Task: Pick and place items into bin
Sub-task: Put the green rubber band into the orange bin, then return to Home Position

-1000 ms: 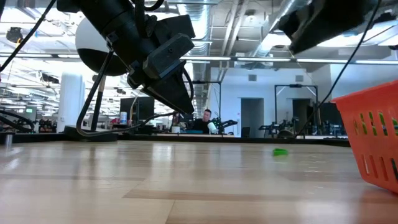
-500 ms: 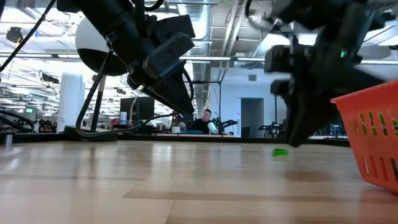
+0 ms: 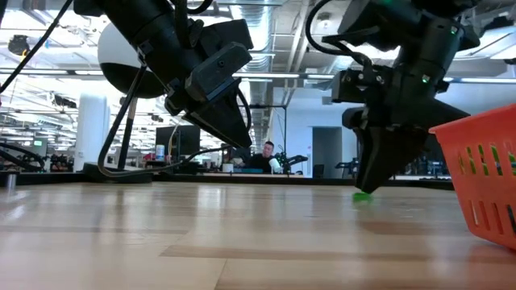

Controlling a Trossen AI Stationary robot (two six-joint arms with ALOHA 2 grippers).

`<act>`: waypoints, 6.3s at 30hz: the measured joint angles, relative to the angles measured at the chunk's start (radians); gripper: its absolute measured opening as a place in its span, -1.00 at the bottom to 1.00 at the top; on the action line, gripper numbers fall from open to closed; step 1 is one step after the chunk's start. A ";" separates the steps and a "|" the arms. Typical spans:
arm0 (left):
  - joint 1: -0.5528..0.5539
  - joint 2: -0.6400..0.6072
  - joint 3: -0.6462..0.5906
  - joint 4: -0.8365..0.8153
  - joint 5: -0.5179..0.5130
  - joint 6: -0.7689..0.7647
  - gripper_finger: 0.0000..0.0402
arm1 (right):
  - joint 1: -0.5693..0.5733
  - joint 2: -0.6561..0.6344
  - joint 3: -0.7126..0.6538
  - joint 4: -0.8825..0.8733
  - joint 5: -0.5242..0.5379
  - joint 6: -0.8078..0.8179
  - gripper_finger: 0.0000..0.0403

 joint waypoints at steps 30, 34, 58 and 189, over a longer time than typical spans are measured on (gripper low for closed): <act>0.000 0.000 0.000 0.007 0.039 0.010 -0.47 | -0.016 0.033 0.000 0.063 -0.186 0.000 -0.54; 0.000 0.000 0.000 0.007 0.039 0.010 -0.47 | 0.000 0.033 0.000 0.066 -0.160 -0.001 -0.54; 0.000 0.000 0.000 0.007 0.037 0.010 -0.47 | 0.048 0.033 0.000 0.087 -0.081 -0.037 -0.54; -0.381 -1.228 -0.793 0.486 -0.160 0.126 -0.47 | 0.208 -1.171 -0.383 0.225 -0.234 -0.055 -0.63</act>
